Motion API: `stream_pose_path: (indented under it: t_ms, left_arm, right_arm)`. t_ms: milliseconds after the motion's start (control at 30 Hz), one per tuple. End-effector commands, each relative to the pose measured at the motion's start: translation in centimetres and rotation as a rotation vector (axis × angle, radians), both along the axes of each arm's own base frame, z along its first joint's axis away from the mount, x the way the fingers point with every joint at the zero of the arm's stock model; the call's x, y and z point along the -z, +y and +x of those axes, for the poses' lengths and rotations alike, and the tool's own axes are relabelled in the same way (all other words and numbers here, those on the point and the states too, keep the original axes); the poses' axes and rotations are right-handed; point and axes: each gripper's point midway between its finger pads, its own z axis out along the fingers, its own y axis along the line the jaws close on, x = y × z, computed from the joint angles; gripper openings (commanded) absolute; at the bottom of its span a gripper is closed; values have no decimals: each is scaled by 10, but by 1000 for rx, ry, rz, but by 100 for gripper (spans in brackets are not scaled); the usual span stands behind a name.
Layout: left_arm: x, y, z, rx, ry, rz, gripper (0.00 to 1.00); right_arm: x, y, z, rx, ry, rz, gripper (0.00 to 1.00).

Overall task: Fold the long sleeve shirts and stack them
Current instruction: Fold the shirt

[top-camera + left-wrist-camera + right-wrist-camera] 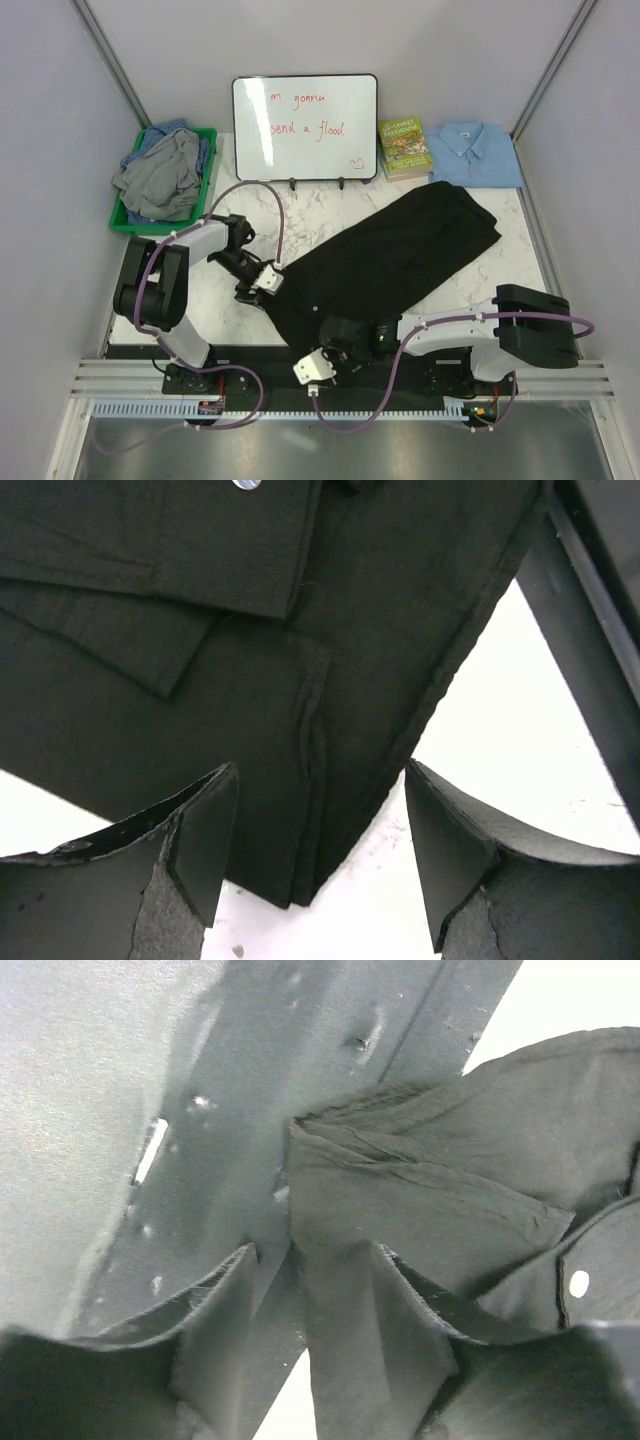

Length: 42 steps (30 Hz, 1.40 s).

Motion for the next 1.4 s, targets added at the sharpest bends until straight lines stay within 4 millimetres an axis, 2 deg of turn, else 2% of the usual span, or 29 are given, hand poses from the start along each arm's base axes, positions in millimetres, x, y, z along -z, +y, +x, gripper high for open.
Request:
stream_pose_path:
  t_ms: [0, 67, 100, 167, 267, 300, 367, 467, 500, 567, 600, 733, 833, 933, 967, 1000, 1033, 1067, 1100, 1200, 1300, 1367]
  left_arm:
    - [12, -9, 14, 292, -278, -87, 75]
    - [12, -8, 14, 315, -301, -70, 76]
    - [15, -12, 15, 325, -327, -68, 72]
    - [20, -7, 11, 353, -349, -25, 72]
    - [26, -5, 10, 373, -384, 27, 69]
    - [28, -6, 8, 388, -390, 39, 65]
    - [31, -7, 9, 387, -402, 50, 57]
    - [34, -12, 12, 378, -407, 49, 37]
    - [32, -14, 14, 368, -411, 41, 22]
    - [28, -20, 18, 332, -417, 17, 12]
    - [24, -23, 19, 315, -422, 1, 2]
    - [-14, -45, 25, 235, -471, -126, 2]
    - [-36, -57, 28, 223, -505, -202, 2]
    - [-45, -61, 28, 237, -523, -221, 2]
    - [-40, -60, 27, 242, -507, -213, 2]
    - [-36, -58, 26, 247, -501, -196, 2]
    - [-32, -57, 25, 257, -497, -187, 2]
    - [-27, -56, 24, 257, -483, -179, 2]
    - [-25, -54, 24, 256, -476, -166, 2]
    - [-17, -50, 24, 248, -450, -140, 2]
    - [-16, -49, 23, 238, -435, -133, 2]
    - [-14, -48, 21, 237, -428, -130, 2]
  right_arm:
    - [13, 6, 25, 68, -112, -1, 49]
    - [13, 6, 25, 66, -112, -1, 49]
    - [13, 6, 26, 68, -112, 0, 46]
    - [11, 8, 25, 73, -108, 4, 42]
    - [10, 10, 25, 78, -105, 7, 31]
    - [9, 11, 26, 83, -103, 10, 22]
    - [9, 13, 30, 104, -117, 12, 13]
    - [5, 15, 33, 122, -130, 25, 0]
    - [4, 16, 34, 128, -131, 32, 0]
    - [-4, 18, 36, 140, -137, 49, 0]
    - [-7, 19, 37, 145, -143, 58, 0]
    - [-36, 22, 48, 193, -189, 117, 0]
    - [-57, 20, 51, 217, -206, 156, 0]
    - [-68, 14, 53, 238, -211, 180, 0]
    - [-71, 14, 53, 249, -203, 189, 1]
    - [-69, 10, 52, 248, -193, 187, 11]
    - [-66, 10, 49, 234, -180, 181, 26]
    - [-63, 10, 43, 211, -152, 178, 66]
    - [-57, 8, 39, 194, -139, 169, 75]
    - [-51, 12, 29, 143, -100, 175, 80]
    - [-38, 14, 23, 109, -73, 157, 78]
    - [-29, 13, 23, 98, -77, 138, 72]
